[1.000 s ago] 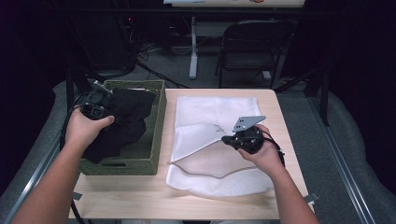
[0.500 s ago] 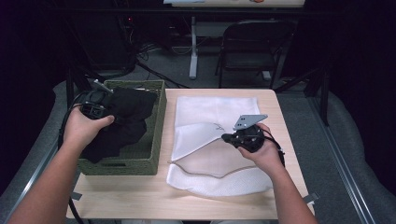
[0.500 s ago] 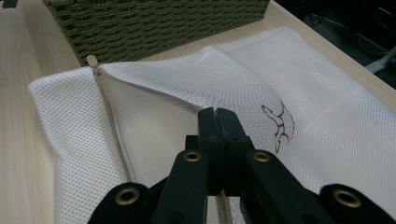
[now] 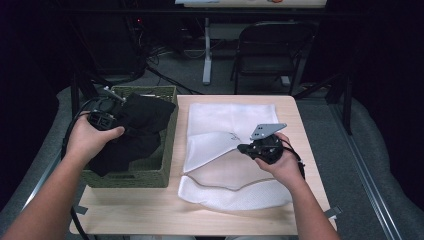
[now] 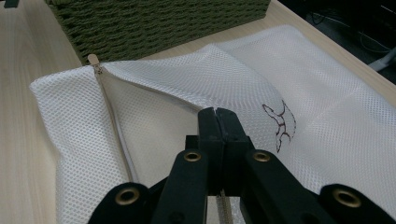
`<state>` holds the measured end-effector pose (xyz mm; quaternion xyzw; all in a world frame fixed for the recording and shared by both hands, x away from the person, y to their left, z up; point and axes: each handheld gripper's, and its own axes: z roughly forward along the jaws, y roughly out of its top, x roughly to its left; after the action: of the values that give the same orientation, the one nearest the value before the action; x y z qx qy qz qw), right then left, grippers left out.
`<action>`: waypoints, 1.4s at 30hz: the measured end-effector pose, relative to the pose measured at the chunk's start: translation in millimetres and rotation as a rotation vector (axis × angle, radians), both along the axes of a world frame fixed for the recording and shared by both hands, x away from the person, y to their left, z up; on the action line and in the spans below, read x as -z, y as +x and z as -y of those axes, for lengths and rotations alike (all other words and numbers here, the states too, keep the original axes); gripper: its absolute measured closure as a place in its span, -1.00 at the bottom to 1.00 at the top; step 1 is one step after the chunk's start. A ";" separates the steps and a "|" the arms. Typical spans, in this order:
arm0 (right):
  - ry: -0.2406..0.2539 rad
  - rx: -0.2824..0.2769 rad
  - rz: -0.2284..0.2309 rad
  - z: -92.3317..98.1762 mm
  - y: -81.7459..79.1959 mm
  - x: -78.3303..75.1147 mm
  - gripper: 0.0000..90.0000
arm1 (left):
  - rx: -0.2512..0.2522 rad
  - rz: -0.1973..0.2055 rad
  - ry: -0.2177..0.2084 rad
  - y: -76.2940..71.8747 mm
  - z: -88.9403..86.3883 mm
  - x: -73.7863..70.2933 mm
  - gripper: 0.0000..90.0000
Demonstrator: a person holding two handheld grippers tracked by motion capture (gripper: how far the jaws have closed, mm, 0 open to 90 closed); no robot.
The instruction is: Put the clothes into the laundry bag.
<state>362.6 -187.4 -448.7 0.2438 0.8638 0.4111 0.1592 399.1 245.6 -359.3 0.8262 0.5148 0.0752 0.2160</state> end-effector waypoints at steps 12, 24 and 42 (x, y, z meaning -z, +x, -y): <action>0.002 0.000 -0.004 0.6 0.0 1.2 1.00 | 0.081 0.003 0.002 -16.6 23.6 -2.4 0.37; 0.009 0.002 -0.002 2.3 0.2 1.0 1.00 | 0.135 0.011 -0.004 -32.2 35.3 -4.3 0.37; -0.007 -0.003 -0.038 0.7 8.8 -3.4 1.00 | 0.201 0.030 -0.018 -50.6 49.9 3.4 0.37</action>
<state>371.4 -188.1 -445.3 0.2500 0.8684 0.4037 0.1428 348.6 195.7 -362.7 0.8705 0.4267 0.0610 0.2376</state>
